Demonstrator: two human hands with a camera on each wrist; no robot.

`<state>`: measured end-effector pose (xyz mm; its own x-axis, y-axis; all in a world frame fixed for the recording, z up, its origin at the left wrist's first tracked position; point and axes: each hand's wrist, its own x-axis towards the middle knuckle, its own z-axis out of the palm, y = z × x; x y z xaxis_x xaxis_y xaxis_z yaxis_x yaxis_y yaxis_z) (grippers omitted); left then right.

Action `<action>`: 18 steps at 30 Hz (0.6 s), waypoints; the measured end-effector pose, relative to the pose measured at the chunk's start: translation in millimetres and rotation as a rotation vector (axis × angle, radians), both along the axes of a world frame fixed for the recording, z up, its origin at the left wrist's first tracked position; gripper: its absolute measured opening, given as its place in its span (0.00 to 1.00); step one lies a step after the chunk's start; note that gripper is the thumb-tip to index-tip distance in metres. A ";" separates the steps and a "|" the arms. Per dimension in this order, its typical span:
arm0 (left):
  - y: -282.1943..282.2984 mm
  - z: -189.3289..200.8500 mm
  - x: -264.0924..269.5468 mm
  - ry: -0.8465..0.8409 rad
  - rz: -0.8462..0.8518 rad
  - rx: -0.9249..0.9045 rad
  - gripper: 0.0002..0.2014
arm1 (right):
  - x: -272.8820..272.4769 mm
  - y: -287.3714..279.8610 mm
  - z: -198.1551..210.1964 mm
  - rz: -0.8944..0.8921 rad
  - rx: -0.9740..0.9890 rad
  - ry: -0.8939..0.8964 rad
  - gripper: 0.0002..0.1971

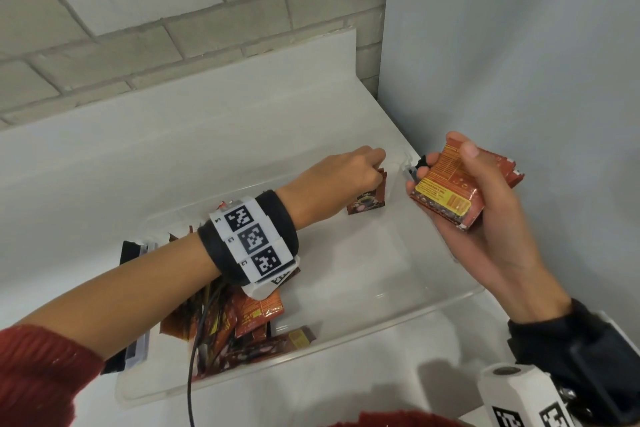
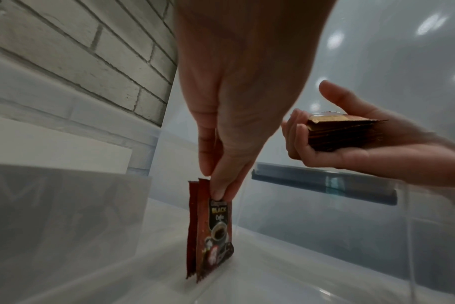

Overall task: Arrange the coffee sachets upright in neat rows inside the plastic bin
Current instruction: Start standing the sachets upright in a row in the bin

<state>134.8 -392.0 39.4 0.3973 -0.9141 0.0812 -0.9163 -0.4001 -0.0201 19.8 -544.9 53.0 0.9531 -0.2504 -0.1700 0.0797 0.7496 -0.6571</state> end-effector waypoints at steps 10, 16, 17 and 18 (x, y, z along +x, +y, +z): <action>-0.8 1.3 -3.7 -0.039 -0.018 -0.077 0.10 | -3.9 -1.7 0.6 0.098 0.028 -0.019 0.19; 1.2 -1.2 3.5 0.036 0.014 -0.124 0.01 | -2.5 -1.3 -1.5 0.118 -0.078 -0.016 0.18; 1.9 2.6 5.7 0.110 0.043 -0.173 0.03 | -2.1 -1.2 -1.7 0.122 -0.088 -0.019 0.18; 3.4 8.1 7.1 0.201 0.071 -0.220 0.07 | -1.7 -1.2 -2.2 0.123 -0.102 -0.018 0.18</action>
<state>141.9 -388.6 47.5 0.4882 -0.8524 0.1873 -0.8624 -0.4383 0.2532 18.1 -546.1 50.9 0.9802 -0.1471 -0.1327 0.0038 0.6839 -0.7295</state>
